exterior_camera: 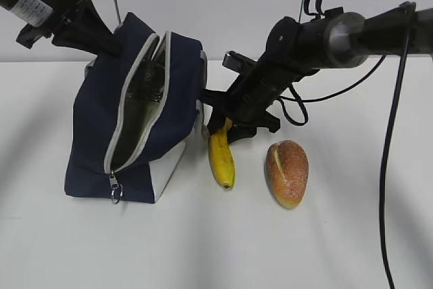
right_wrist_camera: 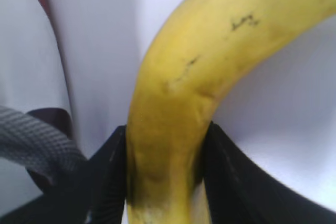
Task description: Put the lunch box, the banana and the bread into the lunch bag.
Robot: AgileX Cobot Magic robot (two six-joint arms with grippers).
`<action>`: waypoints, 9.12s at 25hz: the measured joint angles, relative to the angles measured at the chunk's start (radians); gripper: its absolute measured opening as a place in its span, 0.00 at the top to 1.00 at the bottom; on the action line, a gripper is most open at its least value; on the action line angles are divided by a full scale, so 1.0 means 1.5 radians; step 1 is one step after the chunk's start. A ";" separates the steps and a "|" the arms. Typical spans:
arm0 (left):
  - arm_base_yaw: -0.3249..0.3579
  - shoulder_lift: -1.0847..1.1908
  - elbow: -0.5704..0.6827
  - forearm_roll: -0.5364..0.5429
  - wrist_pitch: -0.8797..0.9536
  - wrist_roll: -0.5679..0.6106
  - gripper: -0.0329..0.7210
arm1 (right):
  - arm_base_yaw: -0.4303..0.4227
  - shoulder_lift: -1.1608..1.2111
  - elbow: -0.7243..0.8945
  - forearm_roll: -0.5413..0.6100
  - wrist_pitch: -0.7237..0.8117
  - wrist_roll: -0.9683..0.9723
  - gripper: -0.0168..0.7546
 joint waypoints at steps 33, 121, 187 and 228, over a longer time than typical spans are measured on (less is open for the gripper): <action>0.001 0.000 0.000 -0.029 0.006 0.000 0.95 | 0.011 -0.107 -0.327 0.072 0.336 -0.072 0.58; 0.029 0.000 0.000 -0.061 0.016 0.000 0.95 | -0.101 -0.383 0.358 -0.164 0.113 0.019 0.20; 0.029 0.000 0.000 -0.065 0.030 0.000 0.95 | 0.062 -0.102 -0.067 0.166 0.112 -0.239 0.23; 0.029 0.000 0.000 -0.075 0.040 0.002 0.96 | 0.023 -0.207 -0.121 -0.094 0.315 -0.072 0.32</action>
